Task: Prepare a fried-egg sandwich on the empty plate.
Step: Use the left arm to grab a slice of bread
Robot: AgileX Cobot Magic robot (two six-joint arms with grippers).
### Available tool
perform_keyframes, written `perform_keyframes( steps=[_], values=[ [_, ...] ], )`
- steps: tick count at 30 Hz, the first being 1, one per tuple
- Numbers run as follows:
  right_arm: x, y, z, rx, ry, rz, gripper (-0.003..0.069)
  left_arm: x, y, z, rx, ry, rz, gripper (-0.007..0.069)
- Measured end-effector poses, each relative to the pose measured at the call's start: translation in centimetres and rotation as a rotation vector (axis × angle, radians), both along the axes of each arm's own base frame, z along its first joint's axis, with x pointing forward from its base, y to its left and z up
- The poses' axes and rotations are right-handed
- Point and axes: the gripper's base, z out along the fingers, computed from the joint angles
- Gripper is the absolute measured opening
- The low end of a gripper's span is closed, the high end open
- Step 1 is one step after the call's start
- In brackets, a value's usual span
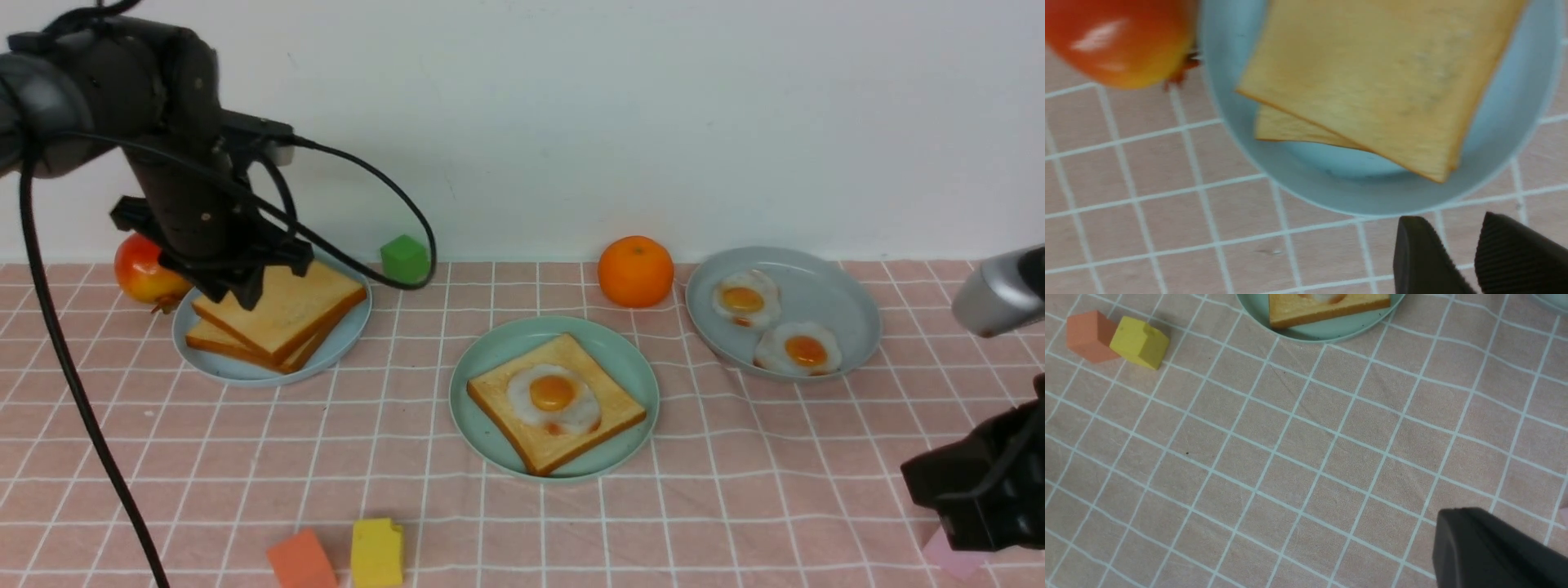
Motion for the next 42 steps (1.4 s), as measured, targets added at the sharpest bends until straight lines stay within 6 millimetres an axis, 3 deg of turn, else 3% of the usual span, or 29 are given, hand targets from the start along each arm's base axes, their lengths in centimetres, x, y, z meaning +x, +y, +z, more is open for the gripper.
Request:
perform_keyframes(
  steps=[19, 29, 34, 42],
  values=[
    [0.1, 0.0, 0.1, 0.003, -0.008, -0.002, 0.0019, 0.6, 0.0, 0.3, -0.015, -0.04, -0.019, 0.0238],
    [0.1, 0.0, 0.1, 0.003, -0.008, -0.002, 0.0025, 1.8, -0.4, -1.7, 0.008, 0.002, -0.128, 0.0251],
    [0.1, 0.0, 0.1, 0.003, -0.008, -0.002, 0.0027, 2.1, -0.8, -2.1, -0.012, -0.003, -0.181, 0.0302],
    [0.1, 0.0, 0.1, -0.001, -0.011, 0.004, 0.0031, 3.0, -2.0, -5.1, 0.036, 0.024, -0.23, 0.0372]
  ],
)
